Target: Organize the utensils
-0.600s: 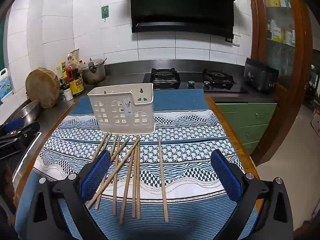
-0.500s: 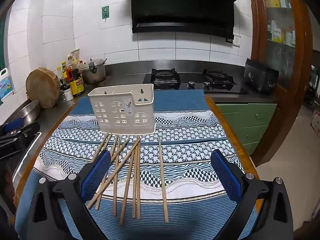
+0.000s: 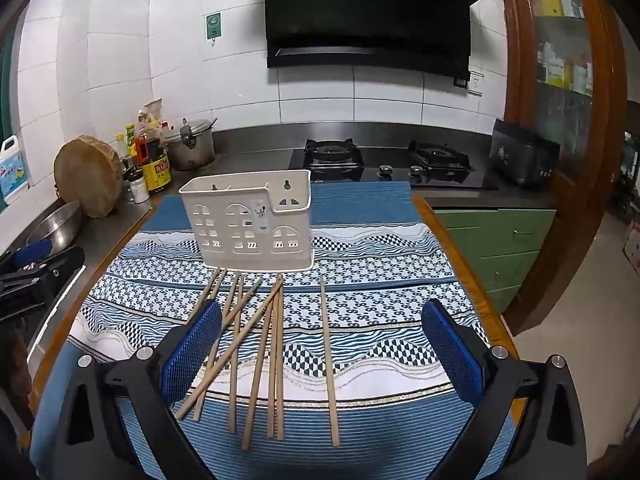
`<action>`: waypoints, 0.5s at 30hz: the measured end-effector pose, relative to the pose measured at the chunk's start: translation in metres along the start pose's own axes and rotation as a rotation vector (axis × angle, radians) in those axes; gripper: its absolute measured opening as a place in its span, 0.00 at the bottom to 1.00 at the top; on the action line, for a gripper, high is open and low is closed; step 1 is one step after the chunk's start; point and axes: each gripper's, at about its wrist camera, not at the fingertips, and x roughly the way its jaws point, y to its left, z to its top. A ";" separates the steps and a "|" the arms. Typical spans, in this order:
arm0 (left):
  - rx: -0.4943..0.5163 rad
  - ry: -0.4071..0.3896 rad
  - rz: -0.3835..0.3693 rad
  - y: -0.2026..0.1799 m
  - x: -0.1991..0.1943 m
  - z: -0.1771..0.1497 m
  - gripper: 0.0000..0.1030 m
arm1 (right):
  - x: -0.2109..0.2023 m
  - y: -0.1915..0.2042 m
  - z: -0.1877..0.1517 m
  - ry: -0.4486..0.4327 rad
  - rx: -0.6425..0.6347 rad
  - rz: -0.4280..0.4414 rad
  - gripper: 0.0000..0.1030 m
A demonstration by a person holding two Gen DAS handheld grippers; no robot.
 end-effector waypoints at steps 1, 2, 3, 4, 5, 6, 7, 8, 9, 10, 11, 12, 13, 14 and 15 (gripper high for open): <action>-0.001 0.001 0.002 0.000 0.000 0.000 0.95 | 0.000 0.000 0.000 0.000 -0.001 0.002 0.94; -0.001 0.001 0.002 0.000 0.000 -0.001 0.95 | 0.001 0.000 -0.001 0.000 -0.001 0.002 0.94; -0.002 0.001 0.002 0.001 0.000 -0.001 0.95 | 0.001 0.001 -0.001 -0.001 -0.001 0.002 0.94; -0.003 0.001 0.003 0.001 0.000 -0.001 0.95 | 0.001 0.000 -0.001 0.000 0.000 0.004 0.94; -0.004 0.002 0.001 0.002 0.001 -0.001 0.95 | 0.002 0.001 -0.001 0.000 0.000 0.004 0.94; -0.003 0.003 0.003 0.001 0.001 -0.002 0.95 | 0.002 0.001 -0.002 0.000 0.000 0.004 0.94; -0.004 0.004 0.003 0.002 0.002 -0.002 0.95 | 0.002 0.001 -0.002 -0.001 0.000 0.005 0.94; -0.004 0.005 0.001 0.002 0.002 -0.002 0.95 | 0.002 0.001 -0.002 0.000 0.000 0.006 0.94; -0.004 0.006 0.000 0.003 0.002 -0.002 0.95 | 0.002 0.001 -0.002 0.000 0.000 0.005 0.94; -0.003 0.007 0.002 0.003 0.003 -0.002 0.95 | 0.002 0.001 -0.002 0.000 -0.001 0.006 0.94; -0.004 0.006 0.002 0.003 0.003 -0.002 0.95 | 0.002 0.001 -0.002 -0.001 0.000 0.007 0.94; -0.005 0.006 0.001 0.004 0.004 -0.002 0.95 | 0.002 0.001 -0.002 -0.001 -0.001 0.007 0.94; -0.004 0.006 0.001 0.003 0.004 -0.002 0.95 | 0.003 0.002 -0.003 0.000 -0.001 0.007 0.94; -0.003 0.005 0.001 0.003 0.004 -0.002 0.95 | 0.004 0.003 -0.003 0.000 -0.001 0.008 0.94; -0.004 0.005 0.002 0.004 0.004 -0.002 0.95 | 0.004 0.003 -0.003 0.000 -0.001 0.009 0.94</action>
